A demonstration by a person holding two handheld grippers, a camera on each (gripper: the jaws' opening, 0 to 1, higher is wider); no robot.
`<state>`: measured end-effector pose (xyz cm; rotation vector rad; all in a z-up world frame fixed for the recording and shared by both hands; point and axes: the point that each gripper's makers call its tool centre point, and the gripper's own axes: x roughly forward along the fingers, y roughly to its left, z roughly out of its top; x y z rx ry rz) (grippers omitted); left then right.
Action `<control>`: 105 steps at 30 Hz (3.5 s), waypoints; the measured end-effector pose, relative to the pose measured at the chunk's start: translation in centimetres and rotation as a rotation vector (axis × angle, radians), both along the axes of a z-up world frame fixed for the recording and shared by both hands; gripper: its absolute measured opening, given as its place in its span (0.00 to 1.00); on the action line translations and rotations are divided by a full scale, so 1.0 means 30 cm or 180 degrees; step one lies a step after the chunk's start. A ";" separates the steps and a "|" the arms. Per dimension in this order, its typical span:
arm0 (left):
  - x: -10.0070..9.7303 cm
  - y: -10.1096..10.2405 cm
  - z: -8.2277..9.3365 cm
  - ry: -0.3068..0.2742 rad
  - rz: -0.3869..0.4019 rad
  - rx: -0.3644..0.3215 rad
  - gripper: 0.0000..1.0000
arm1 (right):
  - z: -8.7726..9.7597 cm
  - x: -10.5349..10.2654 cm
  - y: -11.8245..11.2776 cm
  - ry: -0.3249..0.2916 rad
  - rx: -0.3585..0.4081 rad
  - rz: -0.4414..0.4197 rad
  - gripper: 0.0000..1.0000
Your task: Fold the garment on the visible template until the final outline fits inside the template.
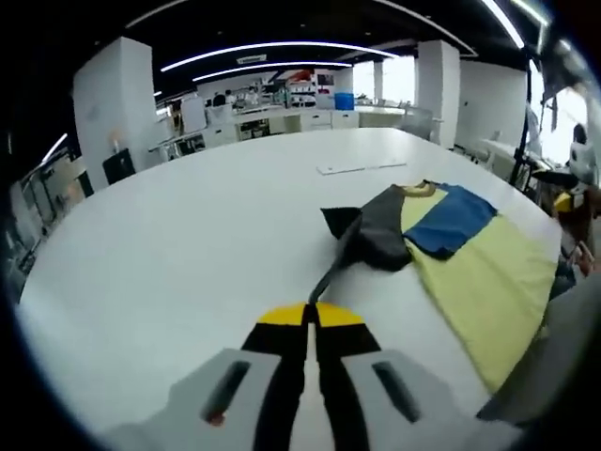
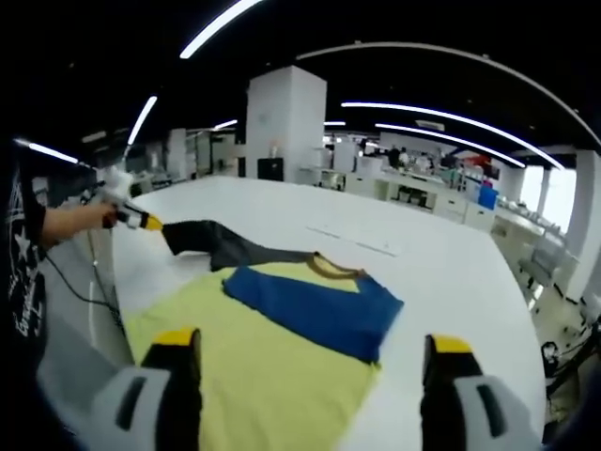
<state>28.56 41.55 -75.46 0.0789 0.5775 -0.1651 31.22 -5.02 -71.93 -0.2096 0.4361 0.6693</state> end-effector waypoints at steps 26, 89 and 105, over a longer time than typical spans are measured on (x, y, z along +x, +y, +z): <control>-0.023 0.240 -0.052 0.0372 0.0380 0.0188 0.00 | -0.007 -0.029 -0.016 0.0094 -0.0073 -0.0001 1.00; -0.074 0.298 -0.266 0.0344 0.1222 -0.0123 0.40 | -0.007 -0.020 -0.053 0.0061 -0.0084 -0.0182 0.98; -0.083 0.261 -0.298 0.0395 0.1570 -0.0409 0.14 | -0.038 -0.058 -0.033 0.0204 -0.0076 -0.0031 1.00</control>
